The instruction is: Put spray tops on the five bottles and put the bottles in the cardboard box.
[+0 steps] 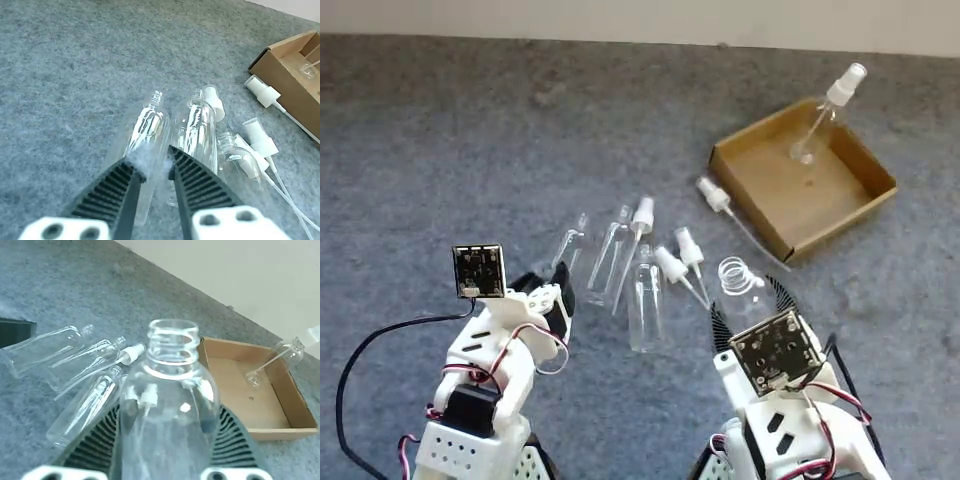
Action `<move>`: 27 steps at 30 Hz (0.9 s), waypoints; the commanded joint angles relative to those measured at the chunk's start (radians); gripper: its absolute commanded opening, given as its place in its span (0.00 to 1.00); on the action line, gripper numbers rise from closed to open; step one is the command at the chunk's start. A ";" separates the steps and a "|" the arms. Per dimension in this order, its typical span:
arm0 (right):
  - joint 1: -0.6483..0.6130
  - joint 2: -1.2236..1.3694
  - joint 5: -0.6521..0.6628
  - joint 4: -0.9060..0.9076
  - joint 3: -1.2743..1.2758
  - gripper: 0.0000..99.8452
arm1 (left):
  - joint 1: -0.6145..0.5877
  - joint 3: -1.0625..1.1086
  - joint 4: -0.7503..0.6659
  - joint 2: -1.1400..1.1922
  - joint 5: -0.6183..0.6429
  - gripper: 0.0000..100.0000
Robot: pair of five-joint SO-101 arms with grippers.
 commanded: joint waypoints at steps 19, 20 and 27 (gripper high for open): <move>0.255 -0.045 -0.428 -0.229 0.354 0.09 | -0.015 0.021 0.003 -0.002 0.003 0.04; 0.255 -0.045 -0.428 -0.229 0.374 0.09 | -0.015 0.021 0.003 -0.004 0.003 0.04; 0.259 -0.045 -0.427 -0.229 0.432 0.09 | -0.015 0.021 0.002 -0.004 0.003 0.04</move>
